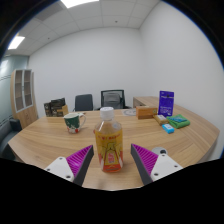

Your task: Pour water

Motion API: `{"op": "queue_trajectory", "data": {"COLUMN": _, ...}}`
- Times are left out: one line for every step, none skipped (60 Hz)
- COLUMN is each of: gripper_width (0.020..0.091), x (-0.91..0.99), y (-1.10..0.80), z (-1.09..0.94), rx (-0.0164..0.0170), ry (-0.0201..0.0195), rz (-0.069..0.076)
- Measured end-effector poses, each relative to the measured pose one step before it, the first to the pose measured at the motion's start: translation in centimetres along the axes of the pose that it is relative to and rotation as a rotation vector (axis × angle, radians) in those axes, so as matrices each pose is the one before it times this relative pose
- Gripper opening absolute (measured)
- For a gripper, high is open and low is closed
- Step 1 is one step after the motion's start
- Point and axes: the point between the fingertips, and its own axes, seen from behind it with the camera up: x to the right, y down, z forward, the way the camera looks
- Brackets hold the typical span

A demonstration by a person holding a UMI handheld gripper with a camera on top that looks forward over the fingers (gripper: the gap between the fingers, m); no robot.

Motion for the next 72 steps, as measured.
{"op": "queue_trajectory", "data": {"gripper_width": 0.0829, "x": -0.026, "y": -0.104, "z": 0.532, "rx": -0.00425, "ry": -0.00388, "rz": -0.0011}}
{"op": "queue_trajectory", "data": {"gripper_width": 0.0829, "x": -0.368, "y": 0.226, "z": 0.801, "rx": 0.00386, "ry": -0.00114, "rz": -0.0024}}
{"op": "queue_trajectory", "data": {"gripper_width": 0.0829, "x": 0.088, "y": -0.187, "z": 0.430, "rx": -0.00163, "ry": -0.00127, "rz": -0.0031}}
{"op": "queue_trajectory", "data": {"gripper_width": 0.0829, "x": -0.013, "y": 0.047, "z": 0.625, "rx": 0.00187, "ry": 0.00540, "rz": -0.0052}}
{"op": "queue_trajectory", "data": {"gripper_width": 0.0832, "x": 0.002, "y": 0.027, "z": 0.551, "rx": -0.00084, "ry": 0.00440, "rz": -0.0051}}
{"op": "queue_trajectory", "data": {"gripper_width": 0.0833, "x": 0.021, "y": 0.036, "z": 0.506, "rx": -0.00071, "ry": 0.00466, "rz": -0.0039}}
{"op": "queue_trajectory", "data": {"gripper_width": 0.0835, "x": 0.036, "y": 0.009, "z": 0.503, "rx": 0.00045, "ry": 0.00510, "rz": -0.0026}}
{"op": "queue_trajectory", "data": {"gripper_width": 0.0834, "x": -0.021, "y": -0.034, "z": 0.498, "rx": 0.00129, "ry": 0.00335, "rz": -0.0024}}
{"op": "queue_trajectory", "data": {"gripper_width": 0.0834, "x": -0.043, "y": -0.071, "z": 0.461, "rx": 0.00207, "ry": 0.00200, "rz": -0.0022}}
{"op": "queue_trajectory", "data": {"gripper_width": 0.0834, "x": -0.048, "y": -0.130, "z": 0.407, "rx": 0.00459, "ry": 0.00109, "rz": -0.0018}}
{"op": "queue_trajectory", "data": {"gripper_width": 0.0835, "x": -0.019, "y": -0.140, "z": 0.422, "rx": 0.00649, "ry": 0.00037, "rz": -0.0009}}
{"op": "queue_trajectory", "data": {"gripper_width": 0.0834, "x": 0.203, "y": -0.085, "z": 0.479, "rx": 0.00653, "ry": -0.00197, "rz": 0.0004}}
{"op": "queue_trajectory", "data": {"gripper_width": 0.0834, "x": -0.322, "y": -0.053, "z": 0.273, "rx": 0.00383, "ry": 0.00269, "rz": 0.0022}}
{"op": "queue_trajectory", "data": {"gripper_width": 0.0820, "x": -0.154, "y": 0.007, "z": 0.285, "rx": 0.00320, "ry": -0.00069, "rz": 0.0038}}
{"op": "queue_trajectory", "data": {"gripper_width": 0.0785, "x": 0.005, "y": 0.086, "z": 0.245, "rx": 0.00059, "ry": 0.00041, "rz": 0.0034}}
{"op": "queue_trajectory", "data": {"gripper_width": 0.0678, "x": -0.018, "y": 0.112, "z": 0.200, "rx": -0.00200, "ry": 0.00137, "rz": 0.0022}}
{"op": "queue_trajectory", "data": {"gripper_width": 0.0570, "x": 0.143, "y": 0.183, "z": 0.186, "rx": -0.00410, "ry": 0.00671, "rz": -0.0007}}
{"op": "queue_trajectory", "data": {"gripper_width": 0.0575, "x": 0.062, "y": -0.166, "z": 0.103, "rx": 0.00971, "ry": 0.00450, "rz": -0.0006}}
{"op": "queue_trajectory", "data": {"gripper_width": 0.0574, "x": 0.158, "y": -0.138, "z": 0.068, "rx": 0.00626, "ry": 0.00708, "rz": -0.0016}}
{"op": "queue_trajectory", "data": {"gripper_width": 0.0562, "x": 0.126, "y": -0.010, "z": -0.038, "rx": 0.00504, "ry": 0.00846, "rz": -0.0046}}
{"op": "queue_trajectory", "data": {"gripper_width": 0.0547, "x": 0.069, "y": -0.059, "z": -0.037, "rx": 0.00756, "ry": 0.00600, "rz": -0.0046}}
{"op": "queue_trajectory", "data": {"gripper_width": 0.0548, "x": -0.005, "y": -0.030, "z": -0.040, "rx": 0.00793, "ry": 0.00249, "rz": -0.0047}}
{"op": "queue_trajectory", "data": {"gripper_width": 0.0532, "x": 0.014, "y": -0.046, "z": -0.018, "rx": 0.00672, "ry": 0.00276, "rz": -0.0007}}
{"op": "queue_trajectory", "data": {"gripper_width": 0.0527, "x": 0.005, "y": 0.029, "z": -0.012, "rx": 0.00103, "ry": 0.00279, "rz": 0.0042}}
{"op": "queue_trajectory", "data": {"gripper_width": 0.0526, "x": 0.080, "y": 0.012, "z": 0.005, "rx": -0.00017, "ry": 0.00622, "rz": 0.0072}}
{"op": "queue_trajectory", "data": {"gripper_width": 0.0511, "x": 0.023, "y": 0.019, "z": 0.048, "rx": -0.00318, "ry": 0.00499, "rz": 0.0059}}
{"op": "queue_trajectory", "data": {"gripper_width": 0.0508, "x": 0.008, "y": 0.063, "z": 0.061, "rx": -0.00636, "ry": 0.00303, "rz": 0.0015}}
{"op": "queue_trajectory", "data": {"gripper_width": 0.0483, "x": -0.066, "y": 0.026, "z": 0.104, "rx": -0.00672, "ry": -0.00045, "rz": -0.0039}}
{"op": "queue_trajectory", "data": {"gripper_width": 0.0482, "x": -0.077, "y": 0.046, "z": 0.095, "rx": -0.01013, "ry": -0.00330, "rz": -0.0067}}
{"op": "queue_trajectory", "data": {"gripper_width": 0.0460, "x": -0.117, "y": -0.098, "z": 0.115, "rx": -0.00611, "ry": -0.00563, "rz": -0.0083}}
{"op": "queue_trajectory", "data": {"gripper_width": 0.0460, "x": -0.069, "y": -0.023, "z": 0.133, "rx": -0.00998, "ry": -0.00495, "rz": -0.0082}}
{"op": "queue_trajectory", "data": {"gripper_width": 0.0445, "x": -0.074, "y": 0.000, "z": 0.209, "rx": -0.00941, "ry": -0.00400, "rz": -0.0080}}
{"op": "queue_trajectory", "data": {"gripper_width": 0.0444, "x": -0.044, "y": 0.004, "z": 0.150, "rx": -0.01225, "ry": -0.00577, "rz": -0.0071}}
{"op": "queue_trajectory", "data": {"gripper_width": 0.0446, "x": 0.026, "y": -0.044, "z": 0.209, "rx": -0.01212, "ry": -0.00370, "rz": -0.0065}}
{"op": "queue_trajectory", "data": {"gripper_width": 0.0447, "x": 0.105, "y": -0.256, "z": 0.262, "rx": -0.00700, "ry": -0.00097, "rz": -0.0063}}
{"op": "queue_trajectory", "data": {"gripper_width": 0.0447, "x": 0.159, "y": -0.389, "z": 0.280, "rx": -0.00348, "ry": 0.00048, "rz": -0.0081}}
{"op": "queue_trajectory", "data": {"gripper_width": 0.0446, "x": 0.168, "y": -0.476, "z": 0.323, "rx": -0.00181, "ry": 0.00079, "rz": -0.0124}}
{"op": "queue_trajectory", "data": {"gripper_width": 0.0447, "x": 0.032, "y": -0.429, "z": 0.340, "rx": 0.00078, "ry": 0.00528, "rz": -0.0168}}
{"op": "queue_trajectory", "data": {"gripper_width": 0.0447, "x": 0.293, "y": -0.615, "z": 0.414, "rx": 0.00126, "ry": 0.00670, "rz": -0.0183}}
{"op": "queue_trajectory", "data": {"gripper_width": 0.0447, "x": 0.316, "y": -0.649, "z": 0.465, "rx": 0.00134, "ry": 0.00906, "rz": -0.0200}}
{"op": "queue_trajectory", "data": {"gripper_width": 0.0448, "x": 0.355, "y": -0.710, "z": 0.493, "rx": 0.00093, "ry": 0.01071, "rz": -0.0209}}
{"op": "queue_trajectory", "data": {"gripper_width": 0.0447, "x": 0.329, "y": -0.768, "z": 0.533, "rx": 0.00204, "ry": 0.00969, "rz": -0.0218}}
{"op": "queue_trajectory", "data": {"gripper_width": 0.0446, "x": 0.229, "y": -0.785, "z": 0.584, "rx": 0.00197, "ry": 0.00714, "rz": -0.0252}}
{"op": "queue_trajectory", "data": {"gripper_width": 0.0447, "x": 0.128, "y": -0.792, "z": 0.581, "rx": 0.00041, "ry": 0.00369, "rz": -0.0307}}
{"op": "queue_trajectory", "data": {"gripper_width": 0.0447, "x": 0.060, "y": -0.801, "z": 0.605, "rx": -0.00038, "ry": 0.00154, "rz": -0.0354}}
{"op": "queue_trajectory", "data": {"gripper_width": 0.0447, "x": 0.447, "y": -0.836, "z": 0.488, "rx": -0.00073, "ry": -0.00097, "rz": -0.0379}}
{"op": "queue_trajectory", "data": {"gripper_width": 0.0447, "x": -0.242, "y": -0.680, "z": 0.562, "rx": 0.00434, "ry": 0.00694, "rz": -0.0393}}
{"op": "queue_trajectory", "data": {"gripper_width": 0.0448, "x": 0.013, "y": -0.921, "z": 0.590, "rx": 0.00513, "ry": 0.00489, "rz": -0.0443}}
{"op": "queue_trajectory", "data": {"gripper_width": 0.0447, "x": 0.023, "y": -0.934, "z": 0.622, "rx": 0.00496, "ry": 0.00503, "rz": -0.0484}}
{"op": "queue_trajectory", "data": {"gripper_width": 0.0447, "x": 0.041, "y": -0.847, "z": 0.614, "rx": 0.00344, "ry": 0.00619, "rz": -0.0520}}
{"op": "queue_trajectory", "data": {"gripper_width": 0.0447, "x": 0.050, "y": -0.860, "z": 0.619, "rx": 0.00142, "ry": 0.00691, "rz": -0.0539}}
{"op": "queue_trajectory", "data": {"gripper_width": 0.0448, "x": -0.007, "y": -0.847, "z": 0.642, "rx": 0.00243, "ry": 0.00675, "rz": -0.0547}}
{"op": "queue_trajectory", "data": {"gripper_width": 0.0447, "x": 0.199, "y": -0.883, "z": 0.676, "rx": 0.00230, "ry": -0.00251, "rz": -0.0559}}
{"op": "queue_trajectory", "data": {"gripper_width": 0.0447, "x": -0.318, "y": -0.564, "z": 0.541, "rx": 0.00669, "ry": 0.00187, "rz": -0.0554}}
{"op": "queue_trajectory", "data": {"gripper_width": 0.0447, "x": -0.416, "y": -0.808, "z": 0.562, "rx": 0.00577, "ry": 0.00163, "rz": -0.0569}}
{"op": "queue_trajectory", "data": {"gripper_width": 0.0446, "x": -0.312, "y": -0.824, "z": 0.592, "rx": 0.00573, "ry": 0.00255, "rz": -0.0583}}
{"op": "queue_trajectory", "data": {"gripper_width": 0.0445, "x": -0.275, "y": -0.722, "z": 0.629, "rx": 0.00333, "ry": 0.00375, "rz": -0.0624}}
{"op": "queue_trajectory", "data": {"gripper_width": 0.0444, "x": -0.232, "y": -0.632, "z": 0.640, "rx": 0.00086, "ry": 0.00483, "rz": -0.0672}}
{"op": "queue_trajectory", "data": {"gripper_width": 0.0445, "x": -0.211, "y": -0.637, "z": 0.554, "rx": 0.00122, "ry": 0.00403, "rz": -0.0699}}
{"op": "queue_trajectory", "data": {"gripper_width": 0.0445, "x": 0.285, "y": -0.634, "z": 0.531, "rx": 0.00572, "ry": -0.00553, "rz": -0.0723}}
{"op": "queue_trajectory", "data": {"gripper_width": 0.0445, "x": -0.195, "y": -0.636, "z": 0.358, "rx": 0.00246, "ry": 0.00194, "rz": -0.0667}}
{"op": "queue_trajectory", "data": {"gripper_width": 0.0445, "x": -0.274, "y": -0.616, "z": 0.415, "rx": 0.00165, "ry": 0.00009, "rz": -0.0661}}
{"op": "queue_trajectory", "data": {"gripper_width": 0.0445, "x": -0.194, "y": -0.668, "z": 0.443, "rx": 0.00315, "ry": -0.00029, "rz": -0.0640}}
{"op": "queue_trajectory", "data": {"gripper_width": 0.0445, "x": -0.192, "y": -0.616, "z": 0.431, "rx": 0.00257, "ry": 0.00070, "rz": -0.0597}}
{"op": "queue_trajectory", "data": {"gripper_width": 0.0444, "x": -0.210, "y": -0.515, "z": 0.357, "rx": -0.00042, "ry": -0.00037, "rz": -0.0588}}
{"op": "queue_trajectory", "data": {"gripper_width": 0.0444, "x": -0.065, "y": -0.508, "z": 0.449, "rx": -0.00007, "ry": -0.00594, "rz": -0.0605}}
{"op": "queue_trajectory", "data": {"gripper_width": 0.0442, "x": -0.140, "y": -0.457, "z": 0.345, "rx": -0.00101, "ry": -0.00169, "rz": -0.0563}}
{"op": "queue_trajectory", "data": {"gripper_width": 0.0444, "x": -0.110, "y": -0.398, "z": 0.324, "rx": -0.00200, "ry": -0.00030, "rz": -0.0545}}
{"op": "queue_trajectory", "data": {"gripper_width": 0.0445, "x": -0.080, "y": -0.270, "z": 0.303, "rx": -0.00553, "ry": 0.00085, "rz": -0.0557}}
{"op": "queue_trajectory", "data": {"gripper_width": 0.0443, "x": -0.065, "y": -0.184, "z": 0.271, "rx": -0.00884, "ry": -0.00009, "rz": -0.0560}}
{"op": "queue_trajectory", "data": {"gripper_width": 0.0443, "x": 0.049, "y": -0.088, "z": 0.236, "rx": -0.01220, "ry": 0.00065, "rz": -0.0557}}
{"op": "queue_trajectory", "data": {"gripper_width": 0.0444, "x": 0.191, "y": -0.078, "z": 0.189, "rx": -0.01405, "ry": -0.00238, "rz": -0.0546}}
